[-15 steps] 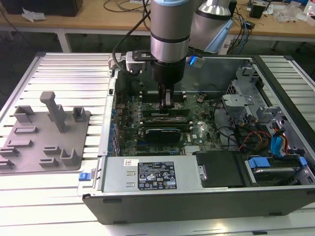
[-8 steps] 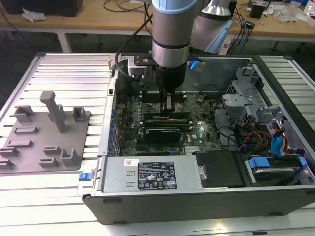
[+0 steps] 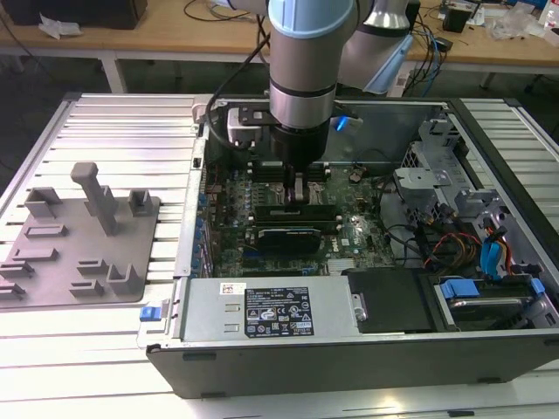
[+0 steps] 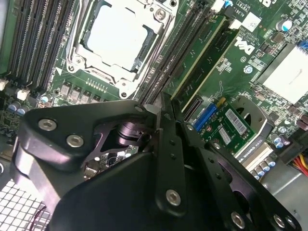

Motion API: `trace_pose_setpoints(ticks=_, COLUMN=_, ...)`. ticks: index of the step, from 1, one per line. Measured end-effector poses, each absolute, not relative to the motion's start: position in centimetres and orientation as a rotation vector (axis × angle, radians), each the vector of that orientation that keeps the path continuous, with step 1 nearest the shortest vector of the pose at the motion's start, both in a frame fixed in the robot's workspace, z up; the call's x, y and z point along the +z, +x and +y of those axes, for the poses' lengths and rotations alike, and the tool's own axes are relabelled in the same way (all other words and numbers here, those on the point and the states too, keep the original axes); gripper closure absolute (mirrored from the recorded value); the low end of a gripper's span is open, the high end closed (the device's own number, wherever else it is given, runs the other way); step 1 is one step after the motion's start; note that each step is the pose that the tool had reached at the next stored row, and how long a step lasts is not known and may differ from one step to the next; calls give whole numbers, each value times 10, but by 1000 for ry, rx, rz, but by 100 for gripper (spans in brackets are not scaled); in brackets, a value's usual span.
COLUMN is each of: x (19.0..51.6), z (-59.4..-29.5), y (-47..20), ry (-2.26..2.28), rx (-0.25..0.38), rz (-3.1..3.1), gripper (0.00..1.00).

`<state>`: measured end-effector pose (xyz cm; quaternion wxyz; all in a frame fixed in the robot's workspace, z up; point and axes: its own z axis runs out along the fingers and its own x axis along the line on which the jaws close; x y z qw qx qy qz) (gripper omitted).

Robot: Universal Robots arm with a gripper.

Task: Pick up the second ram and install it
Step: 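Insert the second ram into the second slot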

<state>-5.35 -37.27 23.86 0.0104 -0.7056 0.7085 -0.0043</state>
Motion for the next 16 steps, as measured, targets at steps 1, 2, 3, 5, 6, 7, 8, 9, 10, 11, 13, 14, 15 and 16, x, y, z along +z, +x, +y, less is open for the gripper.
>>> trace_pose_setpoints(ticks=1, x=238, z=-373, y=-53, ry=-2201, rx=-13, rz=2212, gripper=90)
trace_pose_setpoints(ticks=2, x=238, z=-373, y=-53, ry=-2201, rx=-13, rz=2212, gripper=90)
trace_pose_setpoints(ticks=3, x=237, z=-374, y=-54, ry=-2200, rx=-13, rz=2213, gripper=90)
trace_pose_setpoints(ticks=5, x=237, z=-374, y=-53, ry=-2200, rx=-13, rz=2213, gripper=90)
trace_pose_setpoints(ticks=6, x=237, z=-374, y=-53, ry=-2200, rx=-13, rz=2213, gripper=90)
trace_pose_setpoints(ticks=7, x=237, z=-374, y=-53, ry=-2200, rx=-13, rz=2213, gripper=90)
trace_pose_setpoints(ticks=8, x=237, z=-374, y=-52, ry=-2200, rx=-13, rz=2213, gripper=90)
trace_pose_setpoints(ticks=9, x=237, z=-374, y=-52, ry=-2200, rx=-13, rz=2213, gripper=90)
trace_pose_setpoints(ticks=10, x=237, z=-374, y=-52, ry=-2200, rx=-13, rz=2213, gripper=90)
trace_pose_setpoints(ticks=11, x=235, z=-374, y=-52, ry=-2200, rx=-13, rz=2213, gripper=90)
trace_pose_setpoints(ticks=13, x=235, z=-374, y=-52, ry=-2200, rx=-13, rz=2213, gripper=90)
trace_pose_setpoints(ticks=14, x=235, z=-374, y=-52, ry=-2200, rx=-13, rz=2213, gripper=90)
trace_pose_setpoints(ticks=15, x=235, z=-374, y=-52, ry=-2200, rx=-13, rz=2213, gripper=90)
trace_pose_setpoints(ticks=16, x=235, z=-374, y=-52, ry=-2199, rx=-13, rz=2214, gripper=90)
